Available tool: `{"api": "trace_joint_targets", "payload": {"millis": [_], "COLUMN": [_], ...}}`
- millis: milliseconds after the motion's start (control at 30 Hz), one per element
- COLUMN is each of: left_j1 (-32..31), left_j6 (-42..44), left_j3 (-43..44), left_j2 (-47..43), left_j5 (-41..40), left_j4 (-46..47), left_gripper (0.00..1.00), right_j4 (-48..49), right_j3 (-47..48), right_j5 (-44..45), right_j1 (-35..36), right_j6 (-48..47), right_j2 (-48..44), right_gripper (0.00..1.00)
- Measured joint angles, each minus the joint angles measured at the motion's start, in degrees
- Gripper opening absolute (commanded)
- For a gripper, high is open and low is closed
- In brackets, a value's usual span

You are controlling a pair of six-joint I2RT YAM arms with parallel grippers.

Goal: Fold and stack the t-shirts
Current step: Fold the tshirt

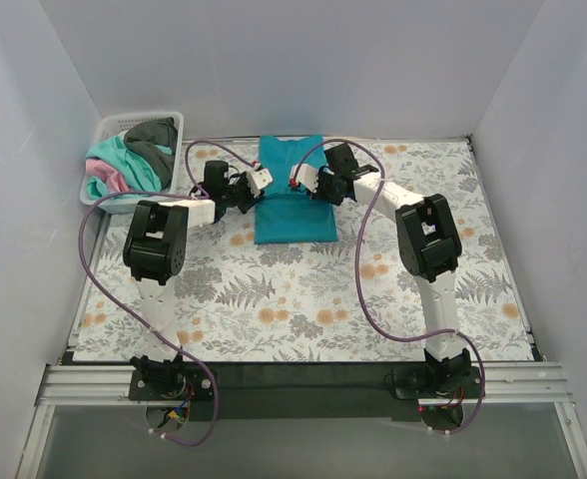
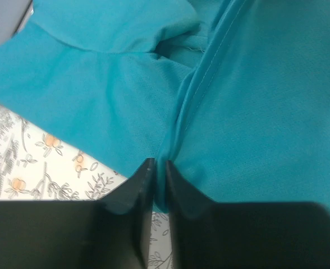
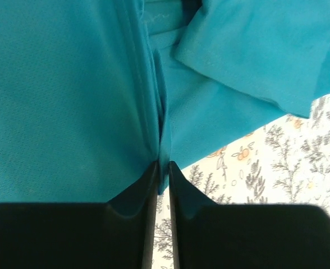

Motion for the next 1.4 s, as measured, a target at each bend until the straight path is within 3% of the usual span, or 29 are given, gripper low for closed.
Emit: {"api": "trace_joint_targets", "payload": {"millis": [33,100,133,267,400,533,633,800,1100,1400], "left_j1": [0.0,0.0,0.0,0.04,0.66,1.44,1.86,0.5,-3.72,-4.92], "left_j6": [-0.35,-1.36,-2.1,-5.53,-9.86,-13.79,-16.59,-19.39,-23.1,-21.88], "left_j3": [0.07,0.79,1.27,2.51,1.7,-1.55,-2.84,-7.19,-9.44,-18.47], "left_j2": [0.22,1.16,1.62,1.77,-1.11,-8.35,-13.51,-17.0,-11.15,-16.2], "left_j5": [-0.24,-0.79,-1.09,-2.99,-3.58,-2.93,-0.48,2.62,1.46,1.16], "left_j4": [0.22,0.61,0.66,0.42,-0.44,-2.75,-4.79,-6.67,-12.5,-15.93], "left_gripper": [0.26,0.41,0.41,0.42,0.41,0.36,0.34,0.32,0.31,0.29], "right_j4": [-0.04,-0.13,-0.15,0.28,-0.13,-1.27,-2.67,-6.34,-9.49,-7.19], "right_j3": [0.0,0.0,0.0,0.33,0.31,-0.22,-0.09,-0.09,-3.52,-14.51], "right_j5": [0.17,1.01,1.44,2.67,1.81,-2.38,-7.21,-14.49,-17.79,-22.14], "right_j1": [0.0,-0.07,-0.09,-0.35,-1.22,-2.25,-2.69,-2.58,-2.29,-2.56], "right_j6": [0.28,1.31,1.84,4.17,7.91,13.07,16.92,22.43,27.43,28.39], "right_j2": [0.35,0.76,0.76,0.68,-1.11,-6.25,-9.16,-7.8,-0.42,-6.6], "right_gripper": [0.31,0.46,0.56,0.57,0.5,0.33,0.28,0.24,0.21,0.2]}}
